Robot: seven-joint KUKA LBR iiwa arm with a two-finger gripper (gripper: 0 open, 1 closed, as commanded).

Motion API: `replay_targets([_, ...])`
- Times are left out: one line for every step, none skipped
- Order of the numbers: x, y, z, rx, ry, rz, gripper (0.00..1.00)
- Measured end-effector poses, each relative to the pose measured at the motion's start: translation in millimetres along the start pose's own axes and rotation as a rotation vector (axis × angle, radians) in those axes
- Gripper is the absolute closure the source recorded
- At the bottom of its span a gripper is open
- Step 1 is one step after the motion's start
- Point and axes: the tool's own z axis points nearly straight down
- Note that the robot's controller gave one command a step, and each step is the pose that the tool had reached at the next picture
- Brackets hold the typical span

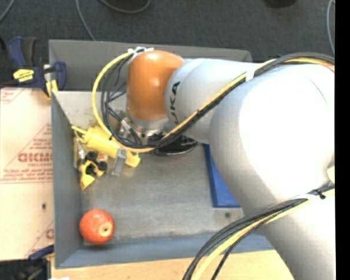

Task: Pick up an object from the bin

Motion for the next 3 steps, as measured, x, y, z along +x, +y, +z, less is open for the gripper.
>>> replay_targets([2.7, -0.5, 20.8, 0.003, -0.006, -0.013, 1.0])
replay_targets([3.4, -0.6, 18.8, 0.003, -0.005, -0.017, 1.0])
replay_targets([3.8, -1.0, 14.3, 0.004, -0.005, -0.018, 1.0])
